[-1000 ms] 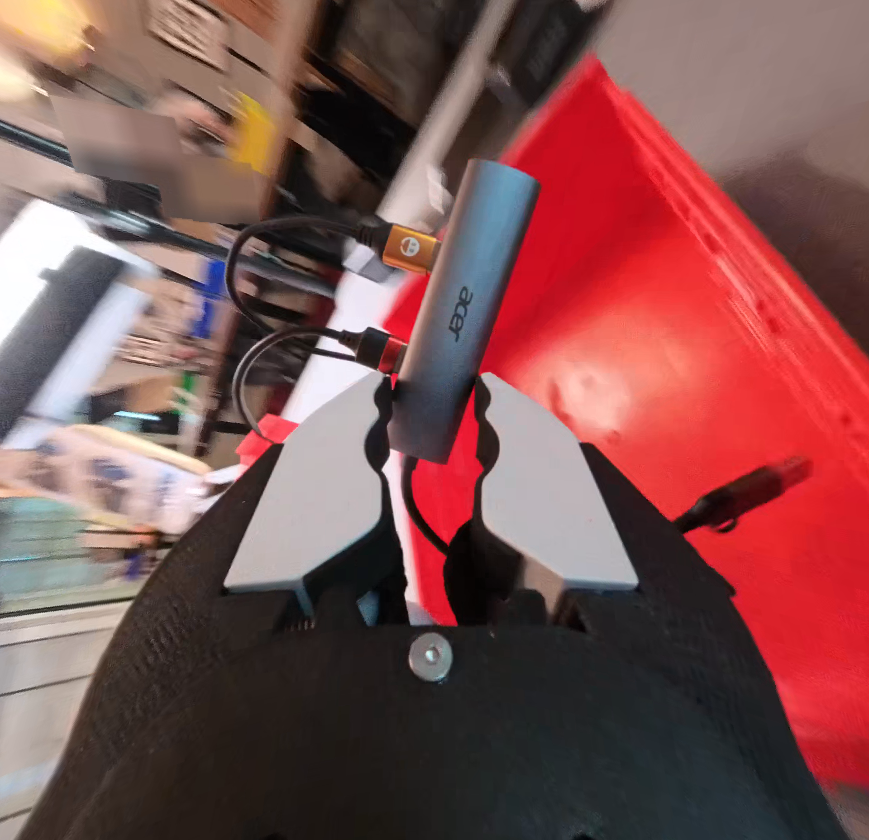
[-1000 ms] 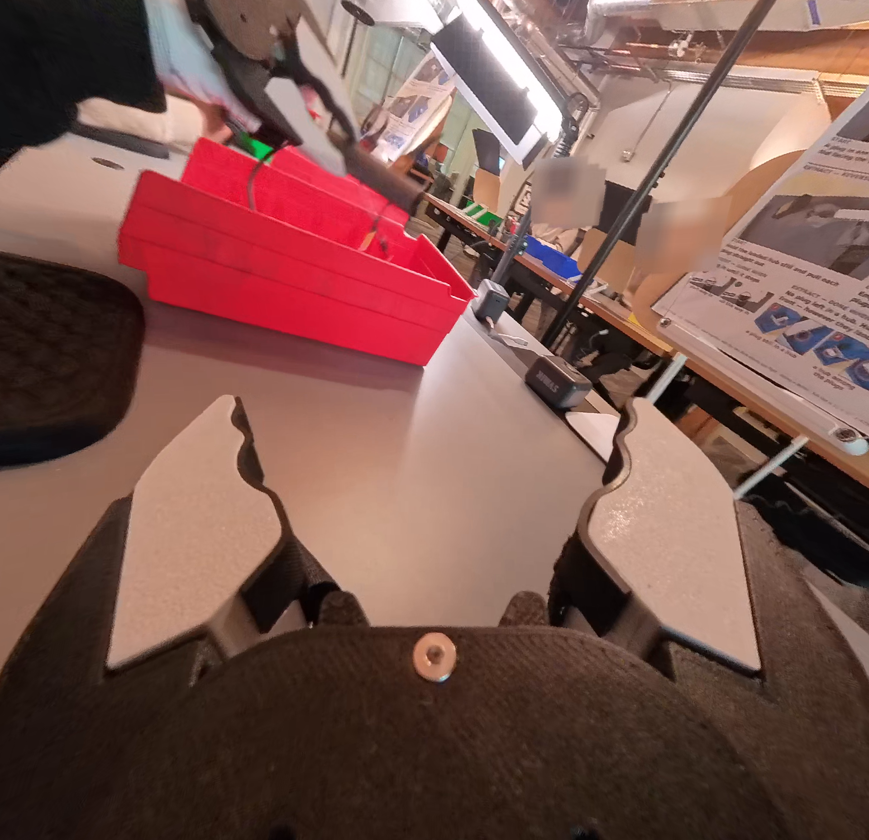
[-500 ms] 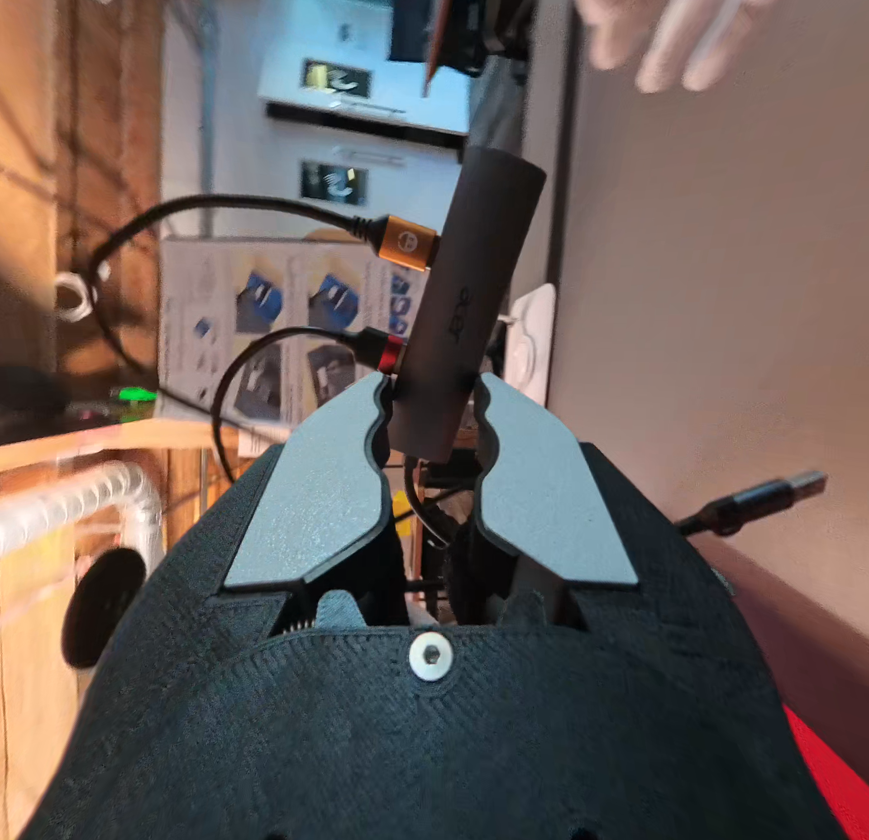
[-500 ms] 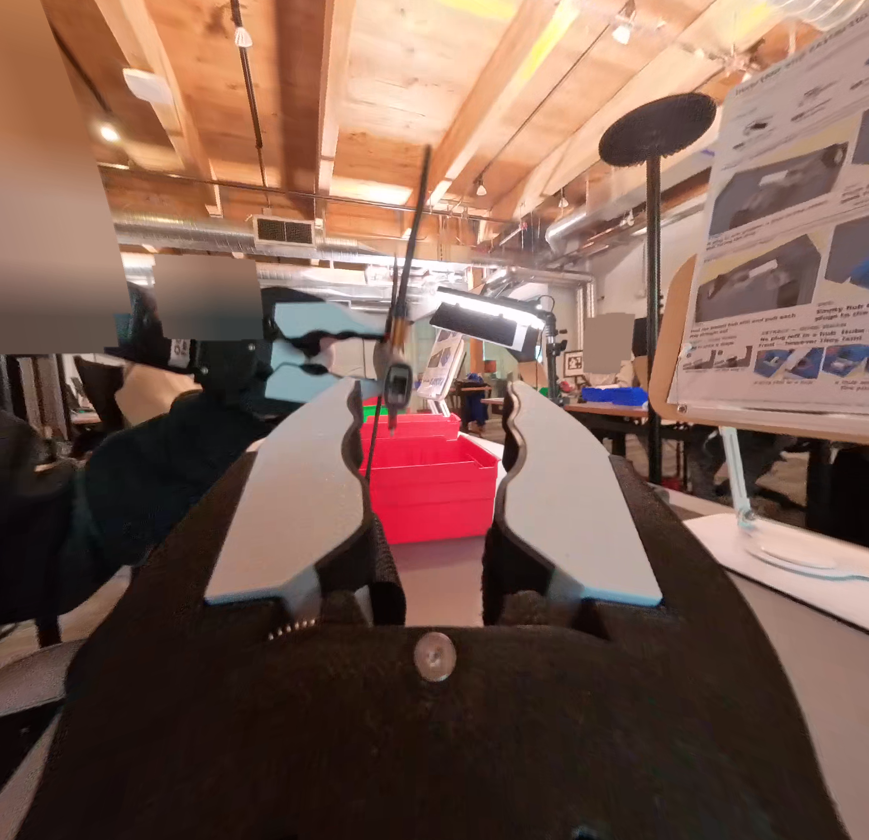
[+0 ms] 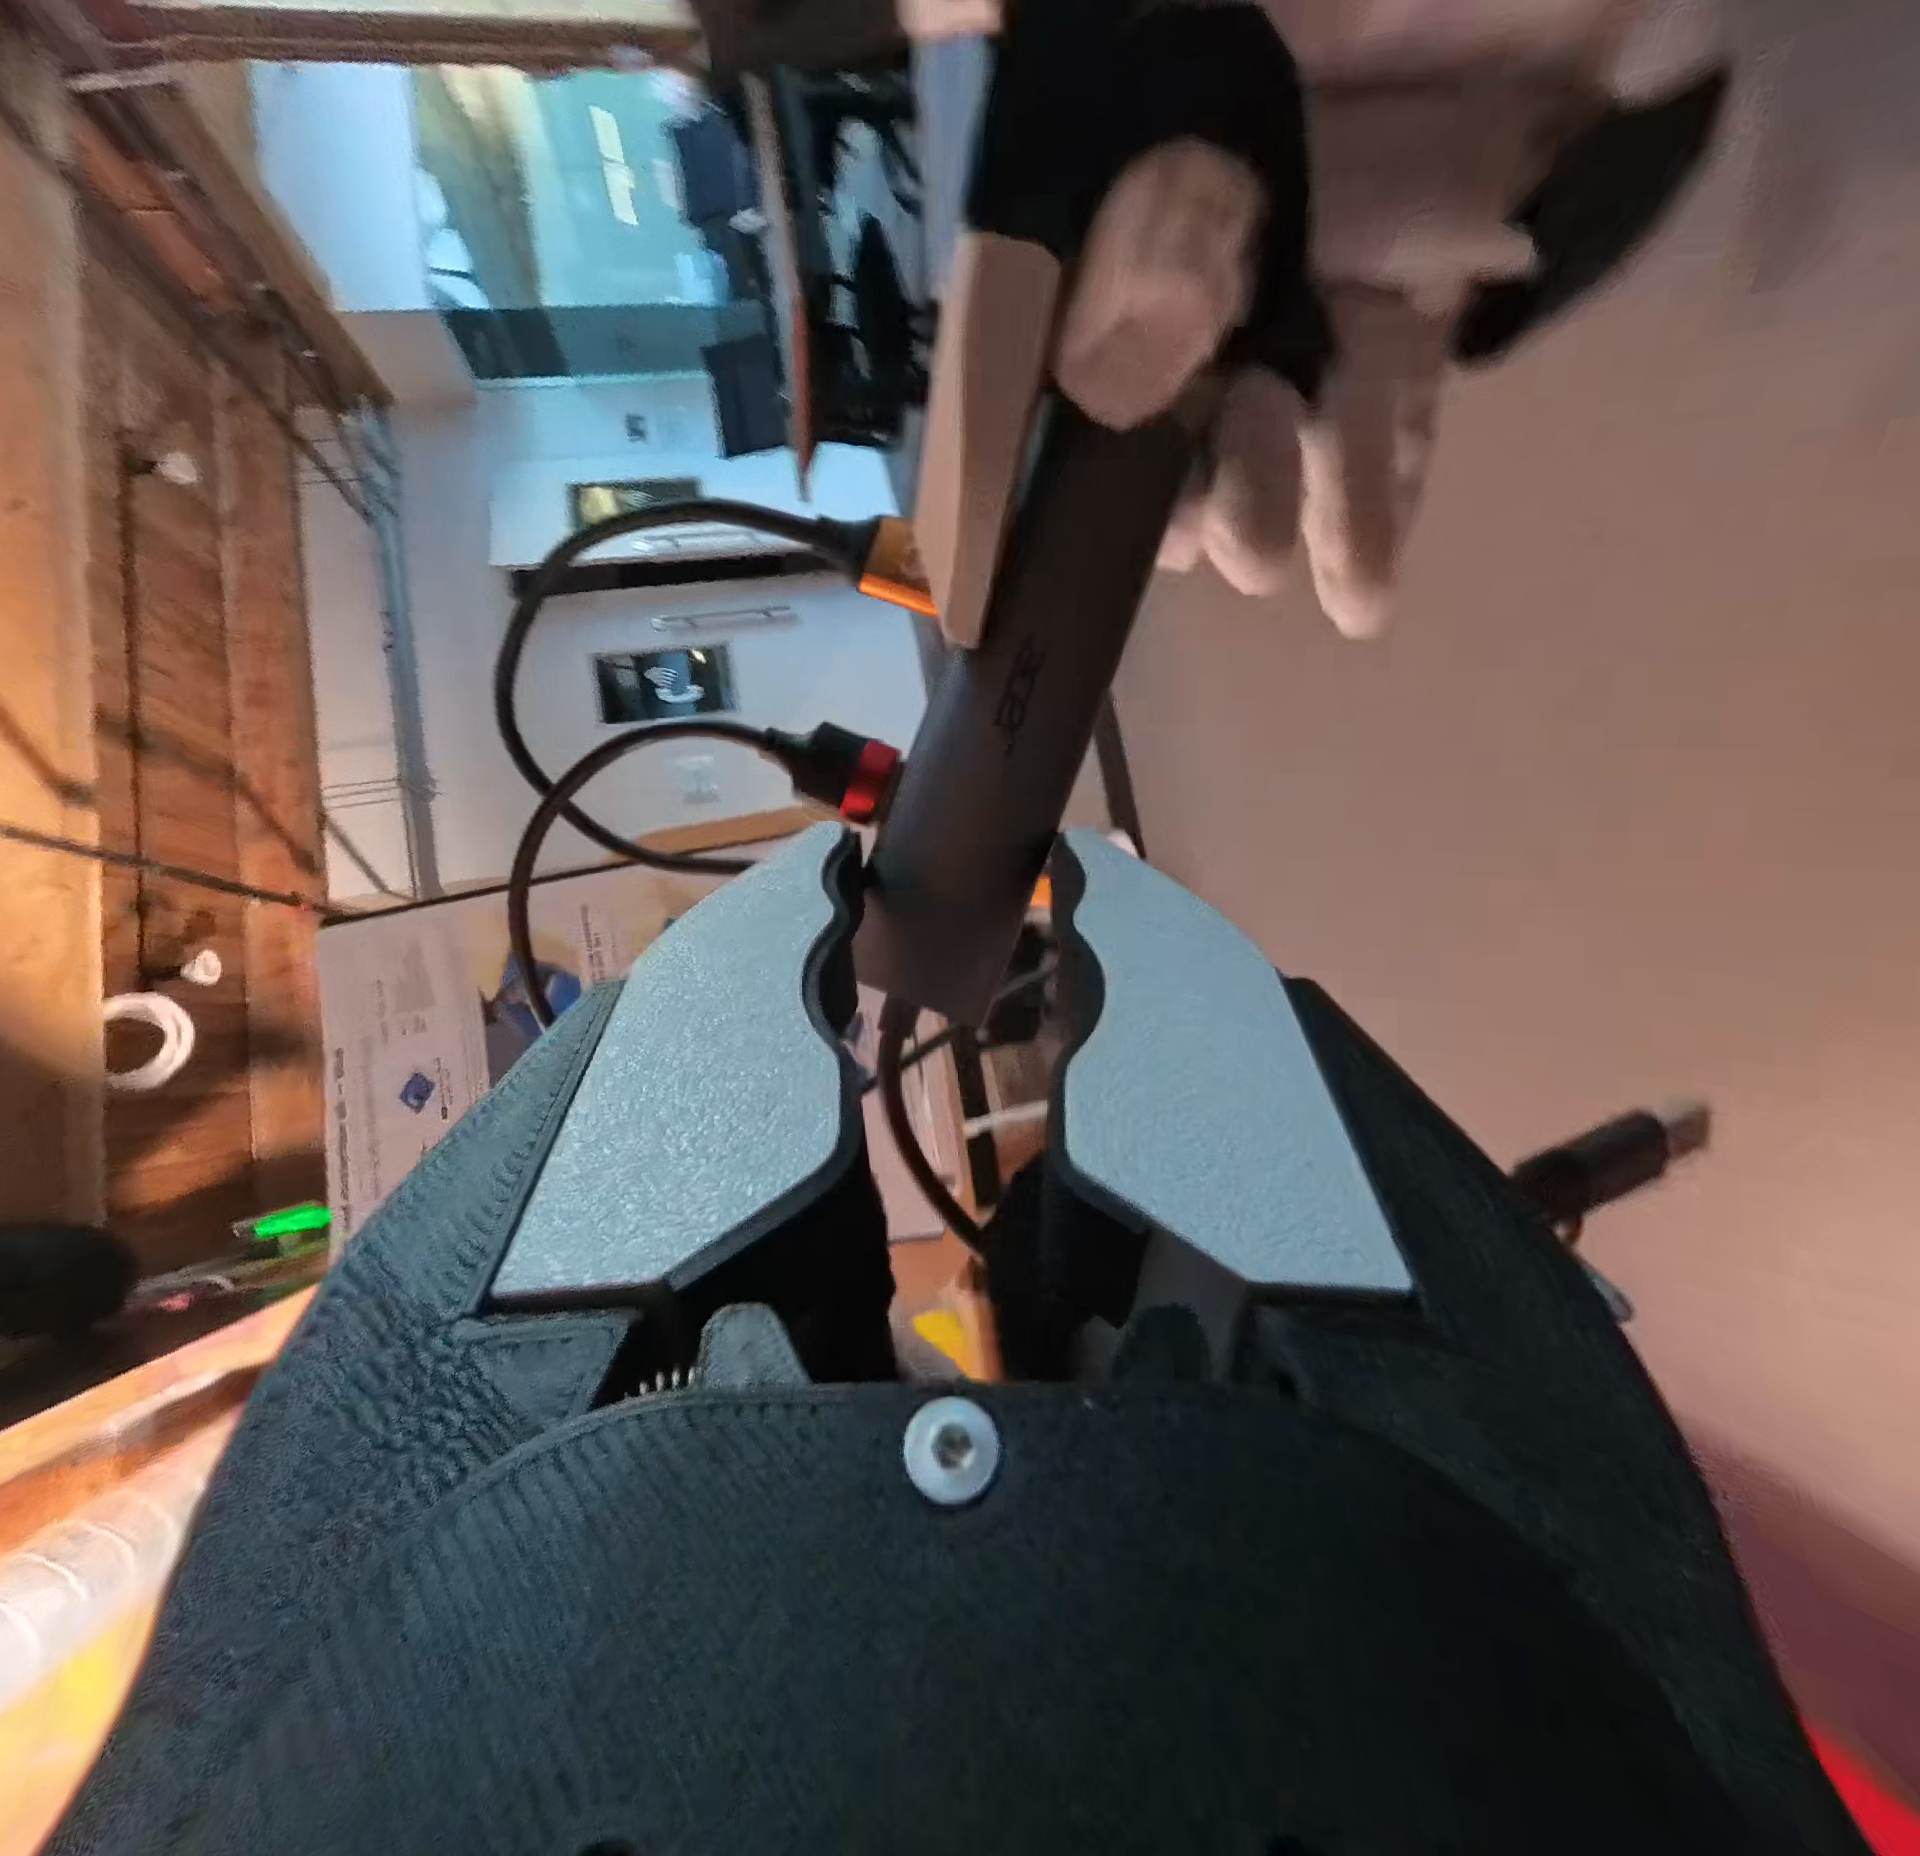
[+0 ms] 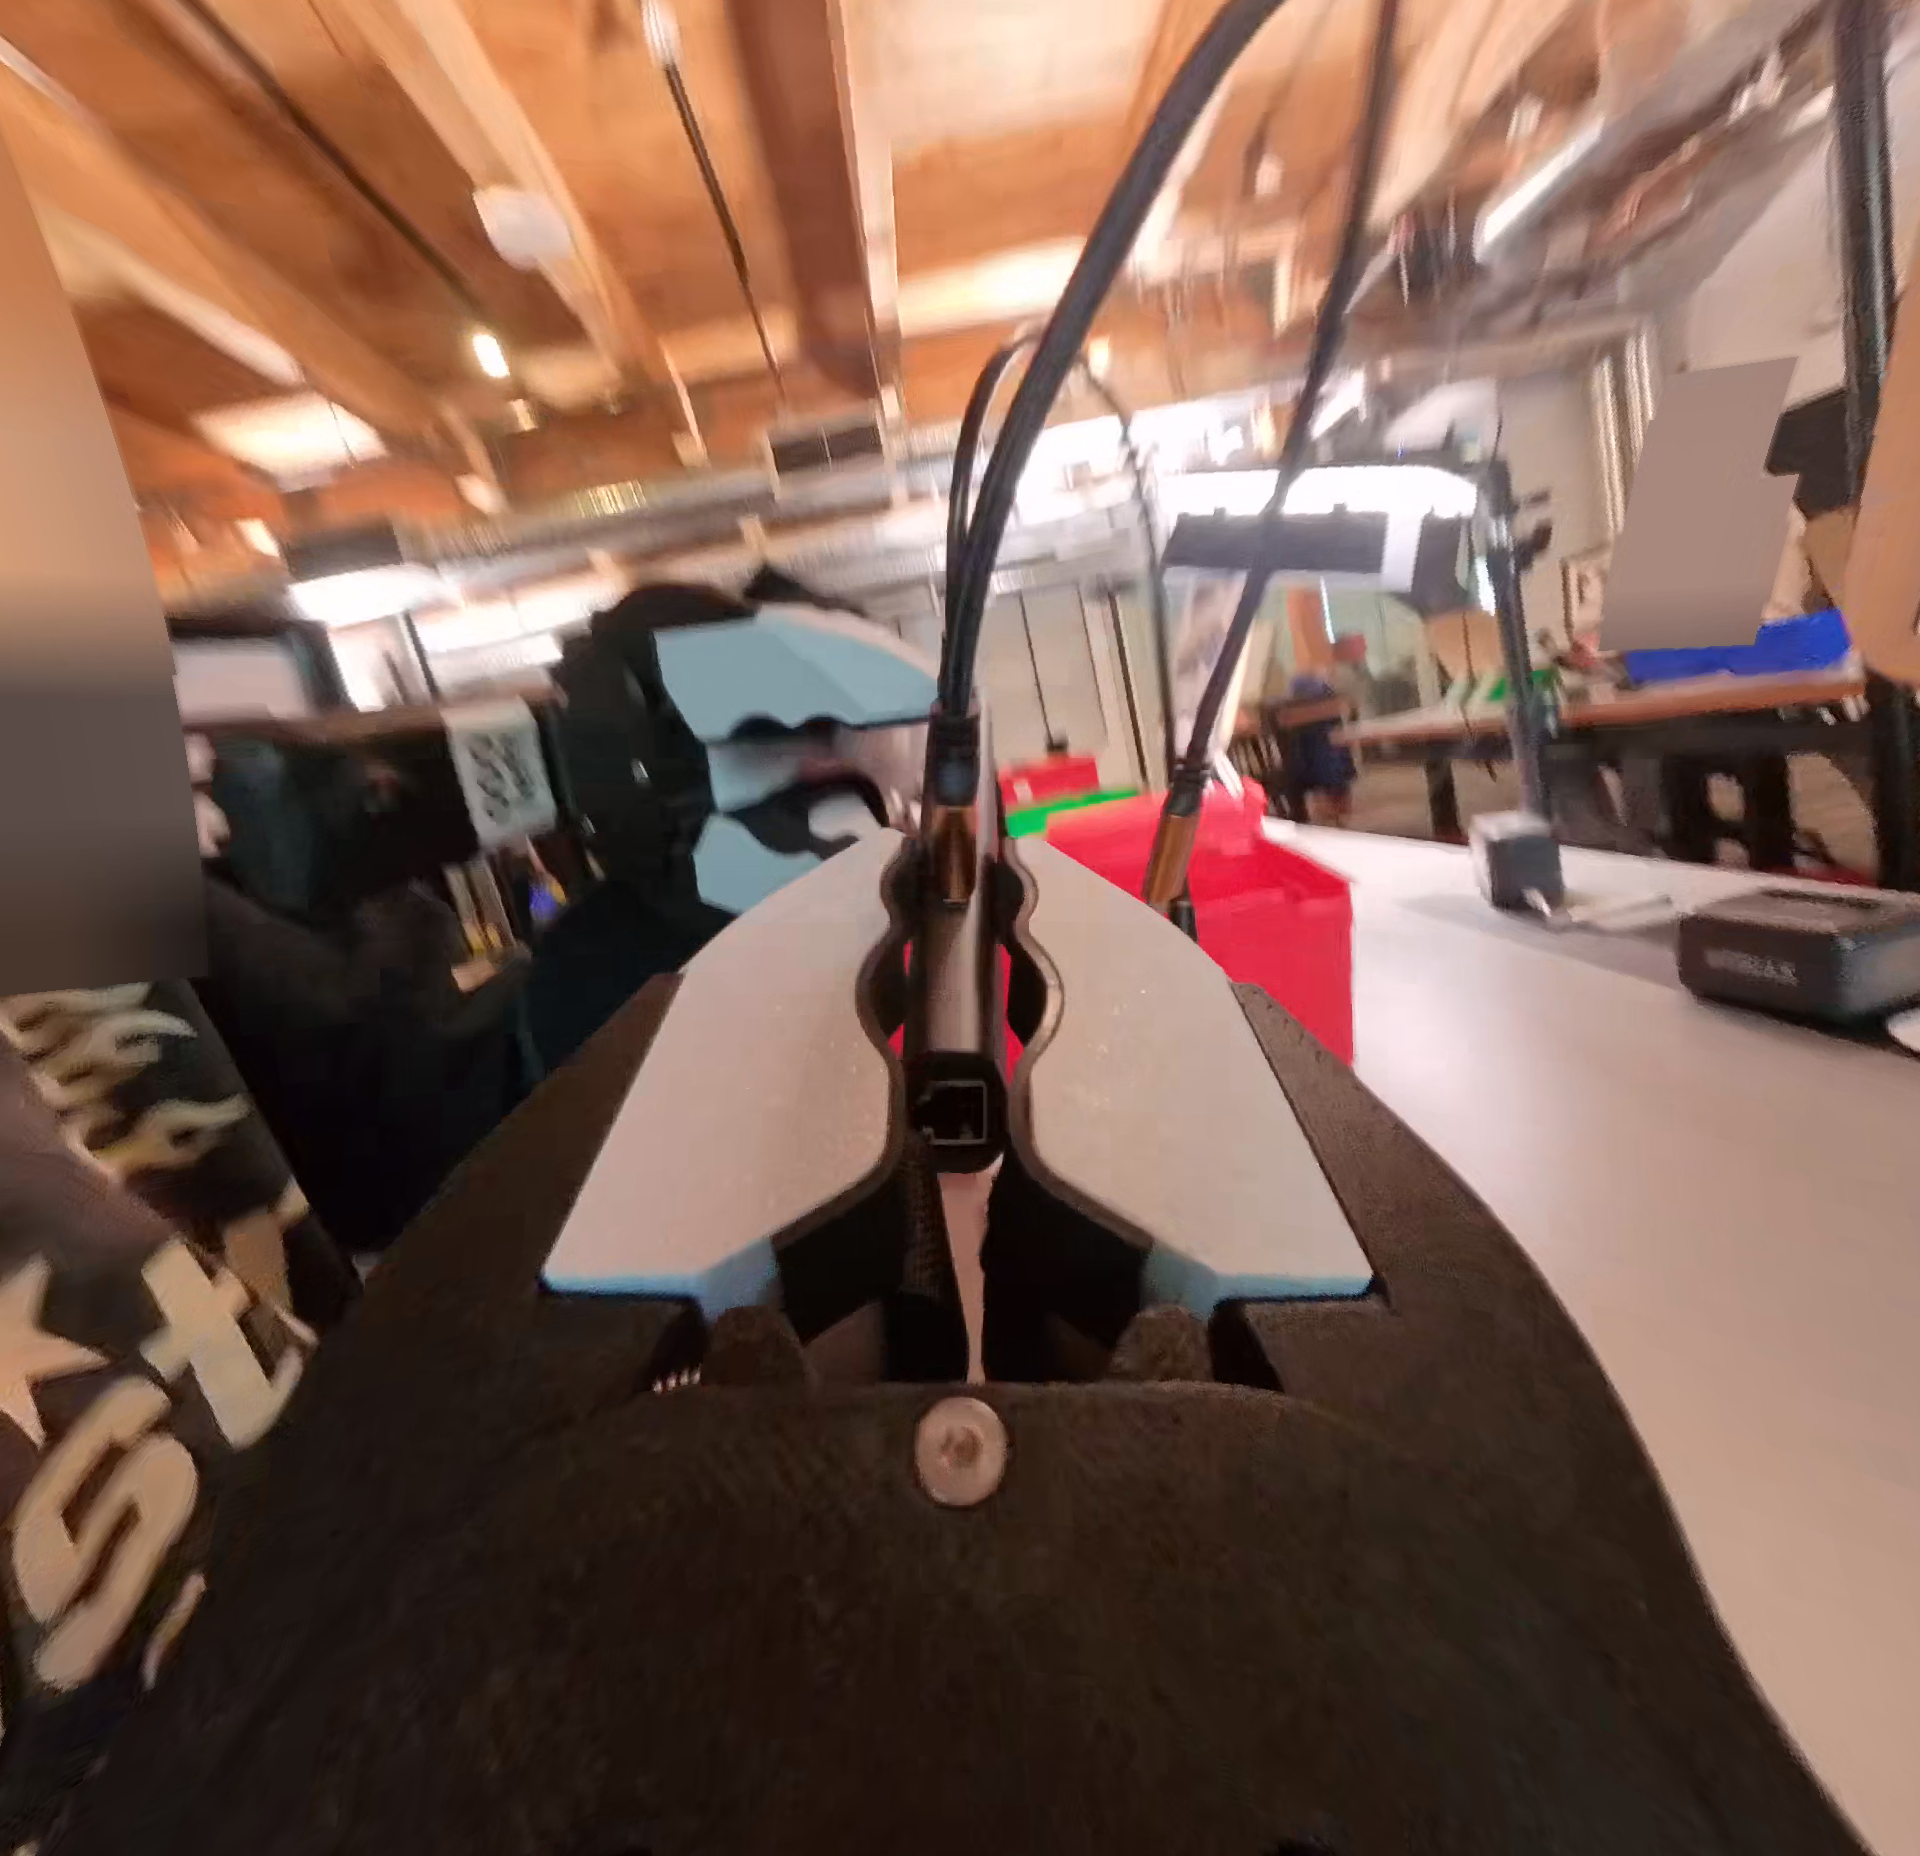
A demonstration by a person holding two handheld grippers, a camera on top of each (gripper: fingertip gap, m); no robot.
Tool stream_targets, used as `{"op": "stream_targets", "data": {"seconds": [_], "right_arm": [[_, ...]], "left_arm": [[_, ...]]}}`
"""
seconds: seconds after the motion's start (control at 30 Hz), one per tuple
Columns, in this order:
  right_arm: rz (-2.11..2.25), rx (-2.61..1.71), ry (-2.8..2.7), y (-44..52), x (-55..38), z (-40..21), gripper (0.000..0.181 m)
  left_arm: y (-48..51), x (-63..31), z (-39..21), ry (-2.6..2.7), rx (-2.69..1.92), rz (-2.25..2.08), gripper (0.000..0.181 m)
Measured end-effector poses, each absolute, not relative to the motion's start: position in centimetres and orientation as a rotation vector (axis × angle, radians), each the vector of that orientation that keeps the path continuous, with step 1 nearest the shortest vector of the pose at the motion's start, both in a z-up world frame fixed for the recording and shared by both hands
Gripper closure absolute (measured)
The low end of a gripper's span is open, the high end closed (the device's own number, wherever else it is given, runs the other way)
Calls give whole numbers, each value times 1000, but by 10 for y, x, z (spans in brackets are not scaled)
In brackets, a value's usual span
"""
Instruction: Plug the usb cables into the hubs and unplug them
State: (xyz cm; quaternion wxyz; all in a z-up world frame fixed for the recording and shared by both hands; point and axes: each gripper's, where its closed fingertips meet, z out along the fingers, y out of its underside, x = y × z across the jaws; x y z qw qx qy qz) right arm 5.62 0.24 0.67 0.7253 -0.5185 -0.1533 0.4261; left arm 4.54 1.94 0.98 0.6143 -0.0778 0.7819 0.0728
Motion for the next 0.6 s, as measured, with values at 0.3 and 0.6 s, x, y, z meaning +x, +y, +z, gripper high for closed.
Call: {"op": "stream_targets", "data": {"seconds": [0.3,0.6], "right_arm": [[1268,-632,171,6,125,58,168],[1233,-819,129,46,77,38,169]], "left_arm": [[15,51,58,738,-911,-1435,151],[40,77,31,705,-960,-2076,166]]}}
